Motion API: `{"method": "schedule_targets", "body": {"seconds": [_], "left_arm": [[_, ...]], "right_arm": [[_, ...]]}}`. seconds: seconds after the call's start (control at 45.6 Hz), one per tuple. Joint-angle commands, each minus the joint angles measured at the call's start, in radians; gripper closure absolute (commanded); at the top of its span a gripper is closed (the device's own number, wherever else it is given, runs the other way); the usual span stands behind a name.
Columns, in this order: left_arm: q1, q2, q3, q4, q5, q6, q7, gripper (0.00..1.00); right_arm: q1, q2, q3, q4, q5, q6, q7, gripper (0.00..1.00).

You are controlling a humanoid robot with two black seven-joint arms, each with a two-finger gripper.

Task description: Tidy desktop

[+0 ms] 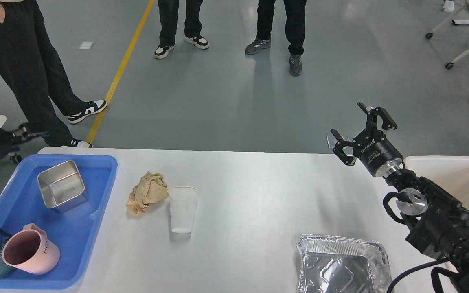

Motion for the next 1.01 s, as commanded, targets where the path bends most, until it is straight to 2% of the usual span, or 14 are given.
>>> {"method": "schedule_targets", "body": {"seconds": [0.0,0.11,0.219,0.373,0.57,0.658,0.79,0.855,0.921,0.943,0.987], "left_arm": [[-0.165,0.053,0.007,0.000,-0.095,-0.166,-0.032,0.03],[-0.233,0.042,0.007,-0.012,-0.130,-0.244,-0.026,0.03],[-0.255,-0.002,0.000,-0.014,-0.135,-0.240,-0.020,0.03],[-0.255,-0.166,-0.009,-0.014,-0.204,-0.177,-0.026,0.03],[-0.187,-0.275,-0.057,-0.012,-0.602,-0.056,-0.029,0.03],[-0.143,-0.320,-0.063,-0.012,-0.765,-0.039,-0.032,0.03],[-0.065,-0.335,-0.101,-0.012,-0.905,-0.056,-0.023,0.03],[-0.011,-0.337,-0.155,-0.012,-0.940,-0.097,-0.009,0.03],[0.043,-0.349,-0.232,-0.011,-0.956,-0.184,0.023,0.03],[0.079,-0.378,-0.288,0.000,-0.960,-0.222,0.052,0.03],[0.112,-0.407,-0.337,0.006,-0.962,-0.223,0.081,0.03]], "right_arm": [[0.003,0.000,0.000,0.000,0.000,-0.001,0.000,0.00],[0.003,0.000,0.000,0.000,0.000,-0.001,-0.002,0.00],[-0.001,0.000,0.000,0.000,0.000,-0.001,0.000,0.00],[0.001,-0.004,0.000,0.000,0.000,-0.001,-0.002,0.00],[0.001,-0.007,0.000,0.000,0.000,-0.001,-0.002,0.00],[-0.004,-0.007,0.000,0.000,0.000,0.000,-0.002,0.00],[-0.008,-0.009,0.000,0.000,0.000,-0.001,-0.002,0.00],[-0.010,-0.009,0.000,-0.002,0.000,-0.001,-0.002,0.00],[-0.007,-0.010,0.002,-0.003,0.000,-0.001,-0.002,0.00],[-0.005,-0.017,0.002,-0.005,0.000,-0.001,-0.002,0.00],[-0.005,-0.024,0.002,-0.005,0.000,-0.001,-0.002,0.00]]}}
